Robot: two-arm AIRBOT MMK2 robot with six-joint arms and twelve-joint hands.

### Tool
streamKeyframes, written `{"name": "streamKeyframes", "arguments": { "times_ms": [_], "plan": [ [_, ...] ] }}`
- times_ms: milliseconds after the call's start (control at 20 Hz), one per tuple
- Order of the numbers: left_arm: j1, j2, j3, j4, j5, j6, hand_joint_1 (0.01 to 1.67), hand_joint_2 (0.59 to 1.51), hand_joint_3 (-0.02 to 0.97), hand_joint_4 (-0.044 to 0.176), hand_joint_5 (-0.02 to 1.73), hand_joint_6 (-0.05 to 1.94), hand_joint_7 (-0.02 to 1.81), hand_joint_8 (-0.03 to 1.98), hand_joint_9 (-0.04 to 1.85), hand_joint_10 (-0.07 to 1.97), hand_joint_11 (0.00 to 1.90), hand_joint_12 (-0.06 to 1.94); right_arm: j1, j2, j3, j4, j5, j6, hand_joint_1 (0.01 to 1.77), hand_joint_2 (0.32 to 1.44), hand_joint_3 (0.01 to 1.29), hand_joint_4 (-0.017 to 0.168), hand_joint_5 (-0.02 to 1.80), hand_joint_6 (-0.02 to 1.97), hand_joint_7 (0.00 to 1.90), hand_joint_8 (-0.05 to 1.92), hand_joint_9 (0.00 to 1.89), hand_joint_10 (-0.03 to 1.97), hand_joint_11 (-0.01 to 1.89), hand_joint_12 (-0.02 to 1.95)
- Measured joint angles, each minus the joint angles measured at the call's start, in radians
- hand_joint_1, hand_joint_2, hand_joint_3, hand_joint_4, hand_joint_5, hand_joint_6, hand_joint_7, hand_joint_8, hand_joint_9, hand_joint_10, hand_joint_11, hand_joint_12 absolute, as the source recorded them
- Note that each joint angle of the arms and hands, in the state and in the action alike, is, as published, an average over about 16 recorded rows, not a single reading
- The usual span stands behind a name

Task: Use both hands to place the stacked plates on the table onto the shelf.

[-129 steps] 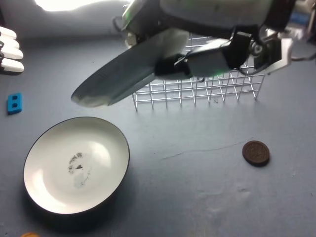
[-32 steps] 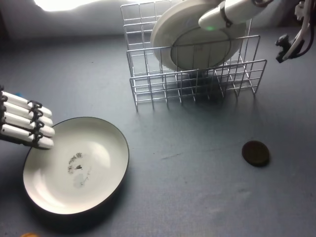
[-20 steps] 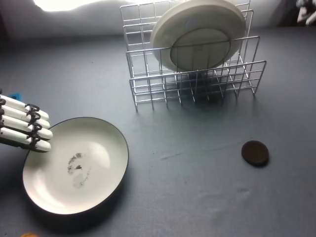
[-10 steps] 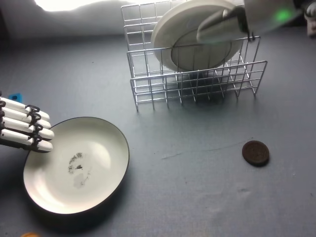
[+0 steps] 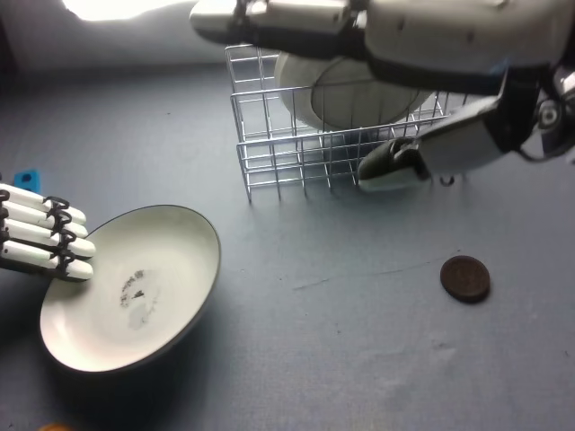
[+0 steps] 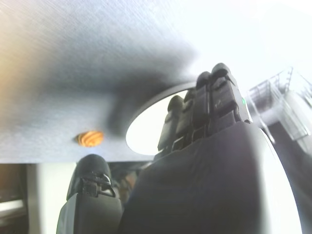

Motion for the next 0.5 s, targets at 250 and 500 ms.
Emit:
{"name": "streamKeyframes", "arguments": {
  "times_ms": [250, 500],
  "plan": [
    [0.018, 0.000, -0.006, 0.003, 0.010, -0.002, 0.01, 1.123, 0.012, 0.003, 0.02, 0.01, -0.01, -0.02, 0.03, 0.03, 0.01, 0.00, -0.074, -0.041, -0.032, 0.121, -0.010, -0.206, 1.15, 0.93, 0.01, 0.004, 0.02, 0.04, 0.02, 0.01, 0.02, 0.01, 0.01, 0.00],
    [0.030, 0.000, -0.009, 0.005, 0.013, -0.005, 0.01, 1.124, 0.012, 0.002, 0.02, 0.01, -0.02, -0.02, 0.03, 0.03, 0.01, 0.00, -0.154, -0.119, -0.026, 0.247, -0.010, -0.416, 1.08, 0.94, 0.01, 0.004, 0.02, 0.04, 0.02, 0.01, 0.02, 0.01, 0.01, 0.00]
  ]
}}
